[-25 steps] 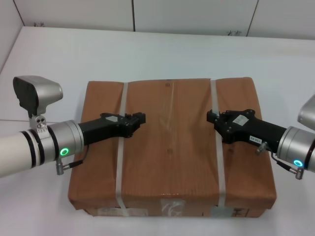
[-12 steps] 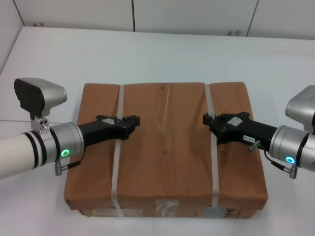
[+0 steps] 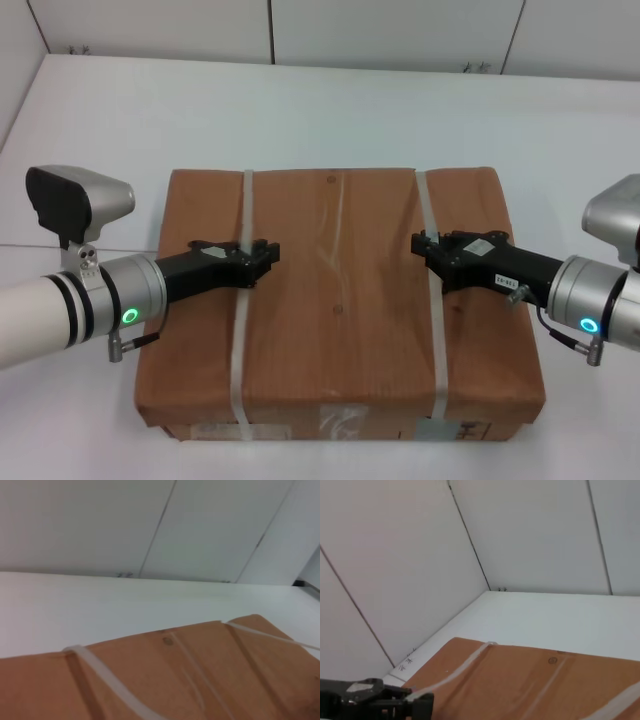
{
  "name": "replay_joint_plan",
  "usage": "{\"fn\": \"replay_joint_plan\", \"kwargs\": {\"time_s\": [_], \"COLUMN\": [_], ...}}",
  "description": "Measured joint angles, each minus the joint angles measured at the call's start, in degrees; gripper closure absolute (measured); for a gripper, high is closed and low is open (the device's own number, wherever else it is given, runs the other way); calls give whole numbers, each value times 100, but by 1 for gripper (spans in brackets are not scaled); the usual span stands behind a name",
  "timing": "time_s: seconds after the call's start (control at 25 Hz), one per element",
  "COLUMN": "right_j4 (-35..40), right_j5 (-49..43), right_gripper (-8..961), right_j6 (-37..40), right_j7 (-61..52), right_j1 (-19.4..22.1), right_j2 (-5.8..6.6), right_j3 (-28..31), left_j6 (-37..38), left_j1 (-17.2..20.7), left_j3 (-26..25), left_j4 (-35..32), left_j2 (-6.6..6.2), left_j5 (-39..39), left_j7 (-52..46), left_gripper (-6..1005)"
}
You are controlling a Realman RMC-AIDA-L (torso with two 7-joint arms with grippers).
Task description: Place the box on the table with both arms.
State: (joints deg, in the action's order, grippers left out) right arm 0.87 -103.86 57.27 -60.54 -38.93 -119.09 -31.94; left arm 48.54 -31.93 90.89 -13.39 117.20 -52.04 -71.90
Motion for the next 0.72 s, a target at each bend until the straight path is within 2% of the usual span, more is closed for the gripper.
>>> {"fn": "replay_joint_plan", "kwargs": {"time_s": [0.16, 0.28, 0.48, 0.6, 0.72], "right_j4": [-38, -92, -199, -199, -177], "right_j5": [40, 49, 70, 72, 71], "right_gripper": [852, 794, 549, 309, 246], "right_j6": [-23, -172, -456, -468, -471], "right_j7": [-60, -103, -118, -118, -121], "right_j1": [11, 12, 50, 91, 134], "right_j2": [-1, -1, 3, 2, 0], "right_j3": [18, 189, 514, 527, 574], "left_j6": [-44, -8, -14, -39, -47], "left_j1": [7, 26, 61, 69, 78], "left_j3": [1, 8, -14, -42, -51], "left_j4": [-5, -26, -47, -48, -49], "left_j2": [8, 13, 39, 31, 3], "left_j5": [5, 5, 5, 10, 60], "left_j7": [131, 419, 846, 907, 917], "left_gripper": [873, 742, 547, 439, 324]}}
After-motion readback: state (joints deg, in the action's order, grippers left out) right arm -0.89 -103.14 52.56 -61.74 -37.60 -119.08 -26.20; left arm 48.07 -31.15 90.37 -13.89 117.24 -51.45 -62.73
